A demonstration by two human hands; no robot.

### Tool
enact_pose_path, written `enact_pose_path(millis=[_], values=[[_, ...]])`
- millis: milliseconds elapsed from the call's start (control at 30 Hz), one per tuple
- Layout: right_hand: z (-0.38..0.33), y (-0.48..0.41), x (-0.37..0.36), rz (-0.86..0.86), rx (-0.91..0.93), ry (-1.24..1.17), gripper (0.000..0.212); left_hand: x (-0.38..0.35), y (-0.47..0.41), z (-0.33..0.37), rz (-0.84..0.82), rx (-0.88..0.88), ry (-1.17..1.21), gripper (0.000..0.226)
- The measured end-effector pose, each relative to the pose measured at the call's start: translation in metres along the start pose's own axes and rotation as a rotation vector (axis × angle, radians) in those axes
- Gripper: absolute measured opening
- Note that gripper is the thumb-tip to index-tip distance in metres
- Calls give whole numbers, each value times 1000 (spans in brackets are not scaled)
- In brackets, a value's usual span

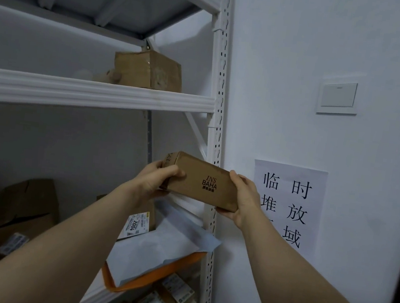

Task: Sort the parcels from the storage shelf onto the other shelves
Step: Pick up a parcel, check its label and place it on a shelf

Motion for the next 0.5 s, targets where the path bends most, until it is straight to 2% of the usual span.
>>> enact_pose_path(millis=[100, 167, 200, 267, 333, 400, 500], values=[[-11, 6, -7, -45, -20, -84, 20, 7, 4, 13, 61, -31, 33, 59], [-20, 9, -14, -117, -17, -169, 20, 13, 8, 25, 97, -58, 72, 46], [-25, 9, -18, -162, 8, -179, 30, 16, 11, 33, 117, -79, 100, 35], [-38, 14, -29, -262, 93, -126, 64, 24, 15, 49, 166, -101, 144, 18], [-50, 20, -39, -353, 173, -35, 91, 32, 21, 63, 215, -109, 152, 20], [-60, 23, -49, -411, 248, 59, 102, 38, 28, 77, 246, -120, 151, 23], [-78, 30, -56, -398, 347, 108, 105, 44, 40, 98, 274, -159, 165, 21]])
Point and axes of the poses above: each hand's wrist, its own y-axis away from the middle knuckle, its own x-axis out of the back of the hand, z = x × y, the point moved 8 cm from there along -y, towards the middle knuckle, and after that the axes turned 3 degrees about x, right-handed, at the moved point
